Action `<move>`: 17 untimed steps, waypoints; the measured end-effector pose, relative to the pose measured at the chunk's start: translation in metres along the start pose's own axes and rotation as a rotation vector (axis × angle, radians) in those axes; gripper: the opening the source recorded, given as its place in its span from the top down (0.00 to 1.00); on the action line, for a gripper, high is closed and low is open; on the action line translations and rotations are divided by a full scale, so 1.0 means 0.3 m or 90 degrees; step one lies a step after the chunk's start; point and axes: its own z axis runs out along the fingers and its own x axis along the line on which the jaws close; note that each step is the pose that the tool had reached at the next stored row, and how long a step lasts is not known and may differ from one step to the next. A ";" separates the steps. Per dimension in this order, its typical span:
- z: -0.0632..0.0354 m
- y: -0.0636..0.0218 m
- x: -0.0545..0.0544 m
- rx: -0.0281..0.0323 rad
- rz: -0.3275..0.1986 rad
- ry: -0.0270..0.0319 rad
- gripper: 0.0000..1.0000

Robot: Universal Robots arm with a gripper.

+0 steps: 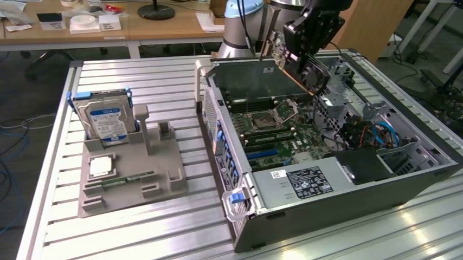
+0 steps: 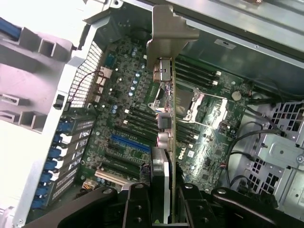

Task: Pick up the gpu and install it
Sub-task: 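Insert the gpu into the slot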

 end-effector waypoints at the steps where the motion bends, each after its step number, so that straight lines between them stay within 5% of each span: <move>1: 0.000 0.000 0.000 0.0001 -0.006 0.0003 0.72; 17: 0.002 -0.001 0.000 0.0014 -0.124 0.0055 0.72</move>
